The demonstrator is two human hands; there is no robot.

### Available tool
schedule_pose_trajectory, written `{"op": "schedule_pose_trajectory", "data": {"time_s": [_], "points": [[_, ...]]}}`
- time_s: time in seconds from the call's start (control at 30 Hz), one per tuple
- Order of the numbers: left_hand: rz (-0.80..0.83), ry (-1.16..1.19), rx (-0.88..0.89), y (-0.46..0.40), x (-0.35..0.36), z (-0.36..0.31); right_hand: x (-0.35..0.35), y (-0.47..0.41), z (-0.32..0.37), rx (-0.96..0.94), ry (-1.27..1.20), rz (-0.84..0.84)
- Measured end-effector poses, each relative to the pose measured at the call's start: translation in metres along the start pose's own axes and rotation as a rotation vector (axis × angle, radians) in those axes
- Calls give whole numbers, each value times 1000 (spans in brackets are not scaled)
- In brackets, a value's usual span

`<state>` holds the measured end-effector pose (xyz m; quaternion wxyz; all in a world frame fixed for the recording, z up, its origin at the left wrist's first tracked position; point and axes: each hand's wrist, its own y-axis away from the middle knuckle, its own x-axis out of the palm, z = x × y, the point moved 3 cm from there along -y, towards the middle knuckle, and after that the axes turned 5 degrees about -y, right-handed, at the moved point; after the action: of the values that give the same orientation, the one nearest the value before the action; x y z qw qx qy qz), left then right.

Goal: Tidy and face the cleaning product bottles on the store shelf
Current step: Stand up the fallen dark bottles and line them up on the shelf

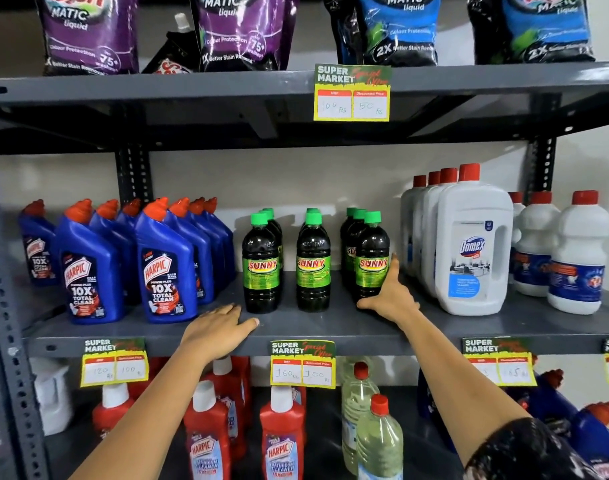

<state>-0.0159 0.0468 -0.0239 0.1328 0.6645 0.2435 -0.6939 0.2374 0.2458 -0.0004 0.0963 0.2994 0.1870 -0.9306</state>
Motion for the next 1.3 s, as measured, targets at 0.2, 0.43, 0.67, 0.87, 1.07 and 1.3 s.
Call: {"op": "schedule_pose_trajectory", "data": {"time_s": [0.2,0.43,0.67,0.87,1.07,1.3], "points": [[-35,6,-14,1,3,1,-8,3,-5,23,-84,92],[-2,117,-79,-14,-10,-1,-8,45,1,-130,-45,179],[-2,733,5,-39,-16,-2,49,26,53,-85,-267,287],[1,911,107,-56,-12,1,68,9,60,-118,-236,176],[-6,931,121,-57,-10,2,68,9,54,-123,-251,172],[-47,874,81,-61,-6,5,70,8,54,-133,-229,198]]}}
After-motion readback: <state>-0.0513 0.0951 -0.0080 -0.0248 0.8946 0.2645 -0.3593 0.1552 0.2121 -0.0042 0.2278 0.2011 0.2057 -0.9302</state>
